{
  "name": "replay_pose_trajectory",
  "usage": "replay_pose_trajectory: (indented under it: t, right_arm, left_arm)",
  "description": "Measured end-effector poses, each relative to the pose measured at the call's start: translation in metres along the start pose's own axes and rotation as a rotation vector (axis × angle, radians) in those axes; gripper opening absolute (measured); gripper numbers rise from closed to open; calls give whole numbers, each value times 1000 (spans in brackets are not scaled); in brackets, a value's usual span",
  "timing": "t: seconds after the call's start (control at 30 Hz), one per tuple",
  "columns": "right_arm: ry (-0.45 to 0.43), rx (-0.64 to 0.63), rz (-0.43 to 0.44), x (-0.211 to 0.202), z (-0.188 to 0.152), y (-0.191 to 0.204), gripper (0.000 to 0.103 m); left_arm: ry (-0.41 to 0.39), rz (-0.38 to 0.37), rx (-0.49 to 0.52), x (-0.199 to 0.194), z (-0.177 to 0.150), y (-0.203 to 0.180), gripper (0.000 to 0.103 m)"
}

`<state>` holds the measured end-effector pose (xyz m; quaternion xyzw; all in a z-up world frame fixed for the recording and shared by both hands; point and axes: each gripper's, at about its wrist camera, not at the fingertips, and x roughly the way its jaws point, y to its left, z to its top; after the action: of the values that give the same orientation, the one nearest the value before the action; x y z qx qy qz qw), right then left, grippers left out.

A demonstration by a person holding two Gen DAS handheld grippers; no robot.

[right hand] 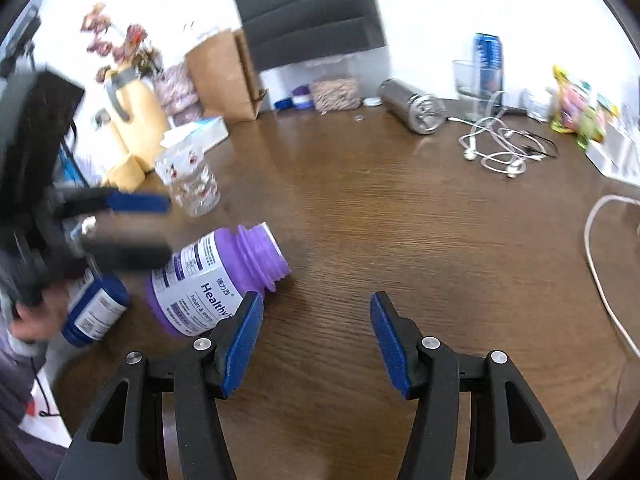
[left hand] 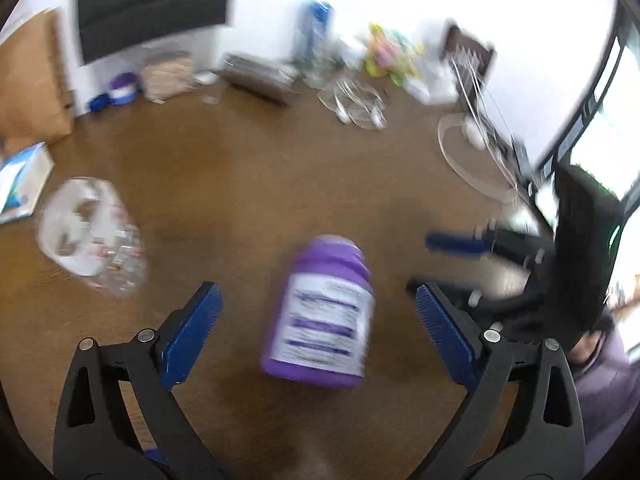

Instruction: Flip cup upright

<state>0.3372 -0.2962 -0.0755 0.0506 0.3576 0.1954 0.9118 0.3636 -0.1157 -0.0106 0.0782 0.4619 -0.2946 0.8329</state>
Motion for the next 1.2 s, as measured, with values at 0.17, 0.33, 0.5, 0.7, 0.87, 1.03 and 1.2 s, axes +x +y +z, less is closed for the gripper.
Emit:
replay_pose_trajectory:
  t: [0.17,0.33,0.5,0.7,0.87,1.03,1.2]
  right_arm:
    - [28,59,39,-6,-3,-9,61]
    - [30,100,146,-9,1,-6,61]
    - [30,286,400,4,17,-14,75]
    - [122,447,652,37,30,4,81]
    - [123,548,781,52,31,18,74]
    - [131,554,772,57,29,26,67]
    - [102,488,687,45,34,33,67]
  left_arm:
    - [158,63,113,42,2,-14,60]
    - [105,41,70,26,4,-10,60]
    - [42,84,80,-1,5,-12,60]
    - [-128,90,125,-45,-5,-15,60]
    - [-166,82,143,-58,-14,-15,60]
    - [-166,92,125,-59,-18,-8,60]
    - [-172,73,114,-61,-24,-4,61]
